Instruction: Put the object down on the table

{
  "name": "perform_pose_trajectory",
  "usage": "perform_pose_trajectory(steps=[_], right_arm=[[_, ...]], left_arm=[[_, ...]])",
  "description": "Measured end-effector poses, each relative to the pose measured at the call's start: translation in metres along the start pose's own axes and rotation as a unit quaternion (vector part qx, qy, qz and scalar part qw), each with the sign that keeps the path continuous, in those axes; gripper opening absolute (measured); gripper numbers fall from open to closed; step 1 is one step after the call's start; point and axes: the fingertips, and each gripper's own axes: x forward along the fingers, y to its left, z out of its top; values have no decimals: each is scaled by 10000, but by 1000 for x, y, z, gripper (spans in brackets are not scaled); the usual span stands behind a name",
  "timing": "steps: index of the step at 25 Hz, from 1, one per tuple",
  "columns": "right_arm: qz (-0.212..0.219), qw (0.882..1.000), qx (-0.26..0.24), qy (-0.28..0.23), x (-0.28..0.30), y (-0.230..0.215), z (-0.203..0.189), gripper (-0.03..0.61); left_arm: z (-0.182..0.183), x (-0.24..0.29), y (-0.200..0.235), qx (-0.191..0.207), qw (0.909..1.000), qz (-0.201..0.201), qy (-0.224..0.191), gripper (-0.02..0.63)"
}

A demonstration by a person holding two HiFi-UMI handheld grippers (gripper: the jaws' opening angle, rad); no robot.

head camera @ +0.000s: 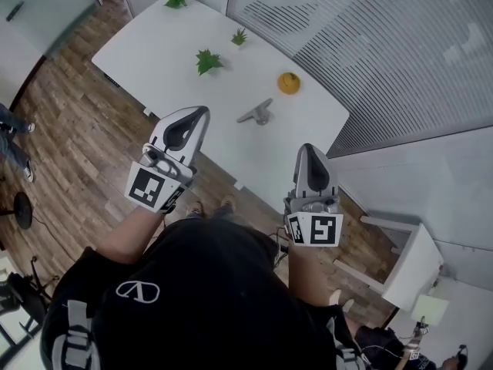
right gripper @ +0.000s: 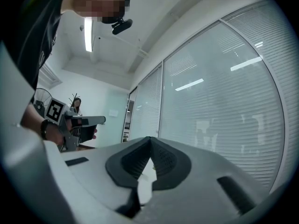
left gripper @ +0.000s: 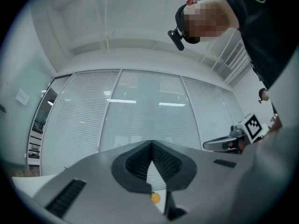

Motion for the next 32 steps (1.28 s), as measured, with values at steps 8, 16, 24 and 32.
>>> perform_pose_trajectory(steps=[8, 16, 24, 32], right_arm=[[-35, 9999, -111, -76, 4, 2, 2, 8], [-26, 9998, -89, -160, 3, 4, 3, 8], [-39, 9998, -159, -143, 1, 10, 1, 6], [-61, 9995, -231, -184, 0, 13, 4, 6]], left_arm=[[4, 0, -1, 65, 10000, -5, -33, 5], [5, 0, -7, 88, 9999, -67, -26, 5], [6, -4, -10, 90, 9999, -78, -28, 5], [9, -8, -11, 120, 9999, -71, -26, 5]])
